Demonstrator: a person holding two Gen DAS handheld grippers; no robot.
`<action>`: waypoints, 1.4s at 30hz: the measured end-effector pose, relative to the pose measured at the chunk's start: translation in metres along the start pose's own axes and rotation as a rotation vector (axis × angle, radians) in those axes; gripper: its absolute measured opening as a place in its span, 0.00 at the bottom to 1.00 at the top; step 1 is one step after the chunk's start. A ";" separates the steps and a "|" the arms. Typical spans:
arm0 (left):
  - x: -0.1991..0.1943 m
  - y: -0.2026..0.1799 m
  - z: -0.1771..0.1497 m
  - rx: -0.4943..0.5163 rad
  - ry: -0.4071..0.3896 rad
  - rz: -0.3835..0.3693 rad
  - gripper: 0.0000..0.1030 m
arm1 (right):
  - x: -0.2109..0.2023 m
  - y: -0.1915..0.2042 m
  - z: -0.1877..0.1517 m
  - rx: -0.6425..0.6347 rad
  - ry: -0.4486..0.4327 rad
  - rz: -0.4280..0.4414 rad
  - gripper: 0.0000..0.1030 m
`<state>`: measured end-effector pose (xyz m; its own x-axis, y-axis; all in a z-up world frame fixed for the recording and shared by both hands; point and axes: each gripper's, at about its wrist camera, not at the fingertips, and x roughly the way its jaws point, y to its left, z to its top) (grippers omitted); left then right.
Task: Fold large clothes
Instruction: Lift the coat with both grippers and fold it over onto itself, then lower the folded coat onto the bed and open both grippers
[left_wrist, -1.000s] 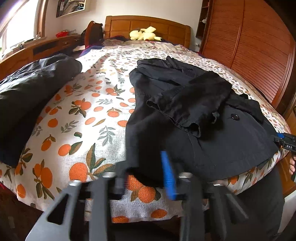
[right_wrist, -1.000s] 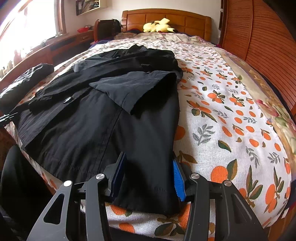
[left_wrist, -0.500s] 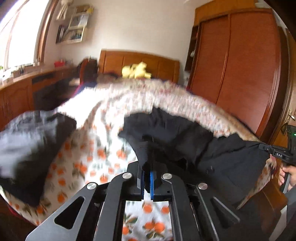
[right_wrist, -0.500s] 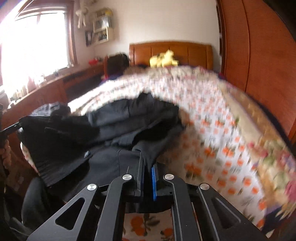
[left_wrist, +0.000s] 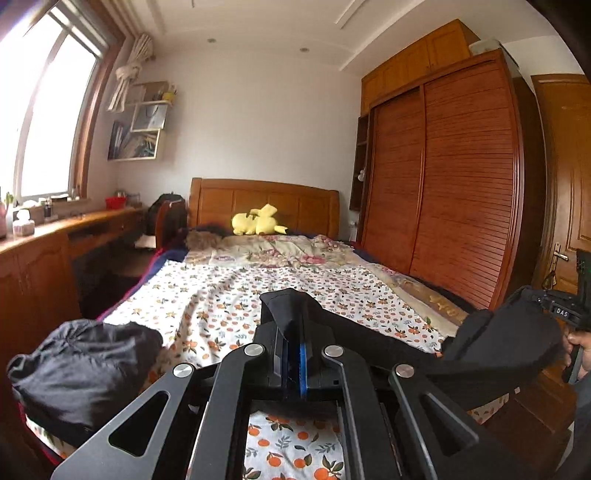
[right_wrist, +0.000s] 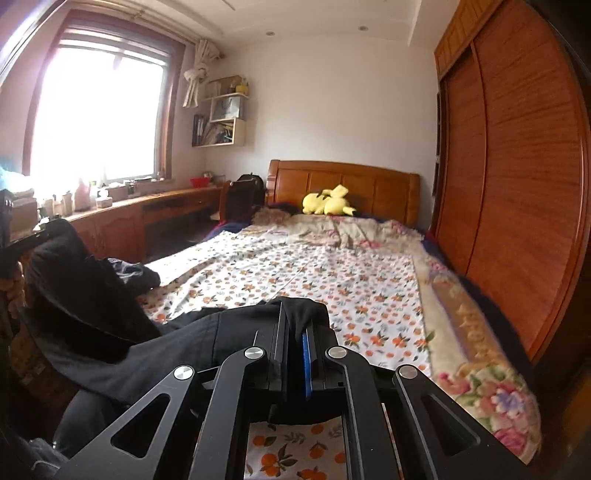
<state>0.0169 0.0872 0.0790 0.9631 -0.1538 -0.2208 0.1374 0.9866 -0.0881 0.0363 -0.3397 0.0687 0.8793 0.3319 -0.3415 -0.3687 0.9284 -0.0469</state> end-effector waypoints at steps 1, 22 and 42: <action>0.005 -0.002 0.000 0.007 0.009 0.008 0.04 | 0.003 -0.001 -0.001 -0.002 0.005 -0.002 0.04; 0.210 0.058 0.007 0.024 0.199 0.059 0.04 | 0.203 -0.040 0.016 0.038 0.136 -0.025 0.05; 0.342 0.087 -0.051 0.061 0.380 0.080 0.62 | 0.362 -0.057 -0.023 0.062 0.348 -0.080 0.36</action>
<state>0.3463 0.1174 -0.0534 0.8187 -0.0744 -0.5694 0.0901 0.9959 -0.0006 0.3688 -0.2766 -0.0742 0.7457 0.1908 -0.6383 -0.2742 0.9611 -0.0330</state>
